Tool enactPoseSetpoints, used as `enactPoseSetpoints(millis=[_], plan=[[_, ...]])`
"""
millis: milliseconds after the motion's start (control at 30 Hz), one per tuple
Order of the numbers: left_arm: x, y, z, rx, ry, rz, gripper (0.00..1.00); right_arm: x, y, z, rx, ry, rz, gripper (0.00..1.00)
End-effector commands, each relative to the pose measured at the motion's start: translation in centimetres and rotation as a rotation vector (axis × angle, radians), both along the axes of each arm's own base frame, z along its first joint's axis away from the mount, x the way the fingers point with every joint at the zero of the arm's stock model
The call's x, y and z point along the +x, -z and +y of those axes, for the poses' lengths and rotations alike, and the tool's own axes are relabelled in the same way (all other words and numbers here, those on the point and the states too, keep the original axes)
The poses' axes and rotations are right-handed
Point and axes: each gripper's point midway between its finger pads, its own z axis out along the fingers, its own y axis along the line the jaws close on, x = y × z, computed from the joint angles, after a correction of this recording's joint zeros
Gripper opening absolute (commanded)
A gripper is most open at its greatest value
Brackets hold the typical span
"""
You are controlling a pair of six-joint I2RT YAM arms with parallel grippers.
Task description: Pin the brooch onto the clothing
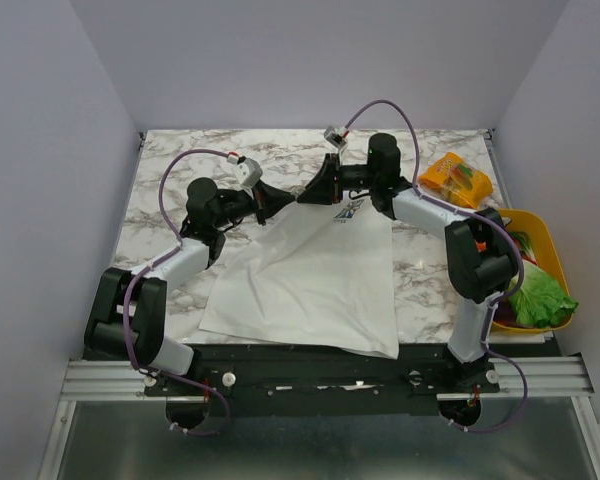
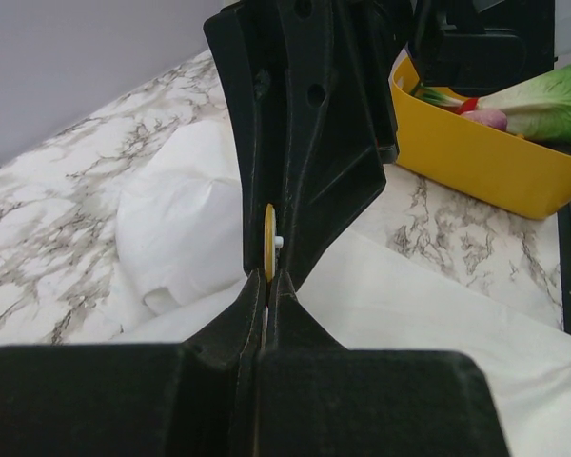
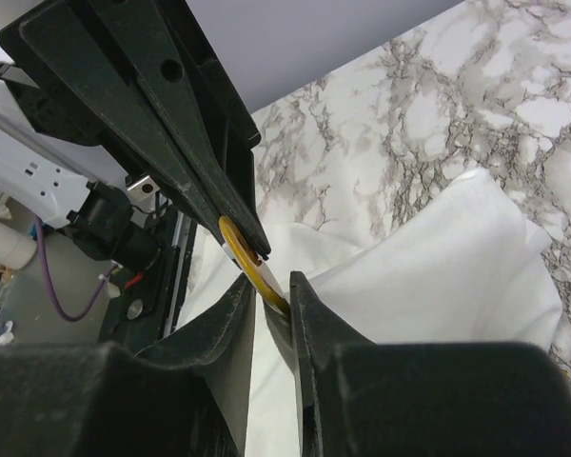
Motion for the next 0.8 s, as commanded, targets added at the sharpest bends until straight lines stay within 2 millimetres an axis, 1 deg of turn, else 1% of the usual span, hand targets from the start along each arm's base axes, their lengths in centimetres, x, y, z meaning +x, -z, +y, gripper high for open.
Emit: enactPoseSetpoints(millis=[0,100,233,333,367,400,467,500,600,767], plan=[[-0.9,-1.6,-0.3,-0.017,0.032,-0.056,0.00,1.7,-2.6,-0.8,0.041,0.104,-0.085,0.30],[-0.8,-1.6,-0.3,-0.017,0.028,-0.053,0.00,1.6,-2.5,-0.9,0.050,0.100,-0.080,0.32],[-0.8,-1.7,-0.1,-0.017,0.026,-0.059,0.00,2.0,-2.7,-1.1,0.054,0.114,-0.079,0.34],[-0.9,-1.8,-0.1,-0.019,0.026,-0.062,0.00,2.1,-2.3,-1.0,0.044,0.109,-0.066,0.34],[-0.9,-1.9,-0.1,-0.019,0.028,-0.063,0.00,2.1,-2.2,-1.0,0.044,0.103,-0.065,0.34],[-0.9,-1.9,-0.2,-0.019,0.029,-0.063,0.00,1.6,-2.2,-1.0,0.044,0.071,-0.064,0.34],[-1.0,-1.9,-0.2,-0.019,0.037,-0.065,0.00,1.7,-2.1,-0.8,0.041,0.059,-0.056,0.34],[-0.9,-2.1,-0.3,-0.020,0.038,-0.067,0.00,1.5,-1.9,-0.8,0.039,0.039,-0.054,0.32],[-1.0,-2.2,-0.5,-0.014,0.062,-0.070,0.00,1.4,-1.8,-0.8,0.030,0.018,-0.062,0.31],[-0.7,-2.1,-0.8,0.003,0.080,-0.064,0.00,1.5,-1.5,-0.7,0.010,0.002,-0.054,0.22]])
